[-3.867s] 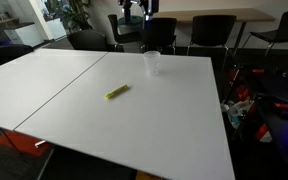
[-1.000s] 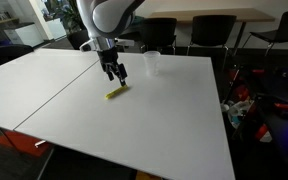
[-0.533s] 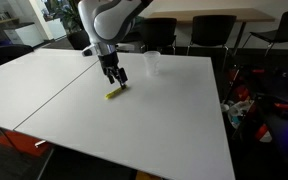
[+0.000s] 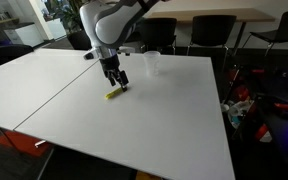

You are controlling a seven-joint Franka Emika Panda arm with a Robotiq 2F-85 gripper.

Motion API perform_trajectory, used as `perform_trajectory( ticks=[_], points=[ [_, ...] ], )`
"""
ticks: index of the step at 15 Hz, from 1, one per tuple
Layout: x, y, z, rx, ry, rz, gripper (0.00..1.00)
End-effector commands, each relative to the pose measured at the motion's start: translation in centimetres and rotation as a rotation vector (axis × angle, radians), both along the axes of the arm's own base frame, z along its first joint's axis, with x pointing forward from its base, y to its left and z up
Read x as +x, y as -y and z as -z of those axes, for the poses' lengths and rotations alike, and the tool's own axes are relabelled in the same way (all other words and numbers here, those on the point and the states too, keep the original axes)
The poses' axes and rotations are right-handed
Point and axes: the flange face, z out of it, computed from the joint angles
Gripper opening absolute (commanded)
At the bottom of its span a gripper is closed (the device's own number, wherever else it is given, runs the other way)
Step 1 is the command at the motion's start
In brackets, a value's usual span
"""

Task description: Put the yellow marker inside the clear cup then take it out of the cup

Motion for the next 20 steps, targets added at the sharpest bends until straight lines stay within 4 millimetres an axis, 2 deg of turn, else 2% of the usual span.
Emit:
perform_trajectory(
  ticks=[1, 2, 3, 8, 12, 13, 15, 17, 20],
  points=[
    [0.3, -0.4, 0.2, -0.006, -0.013, -0.02, 1.0],
    [0.3, -0.4, 0.3, -0.004, -0.013, -0.02, 0.83],
    [0.3, -0.5, 0.4, -0.003, -0.013, -0.02, 0.74],
    [0.4, -0.7, 0.5, -0.002, -0.009, -0.019, 0.34],
    [0.6, -0.7, -0.1, 0.0, 0.002, -0.019, 0.05],
    [0.7, -0.7, -0.4, -0.001, 0.006, -0.019, 0.0],
    [0.7, -0.8, -1.2, -0.001, 0.017, -0.017, 0.05],
    [0.8, -1.0, -2.4, -0.001, 0.027, -0.01, 0.05],
    [0.6, -1.1, -5.5, -0.002, 0.049, 0.001, 0.05]
  ],
)
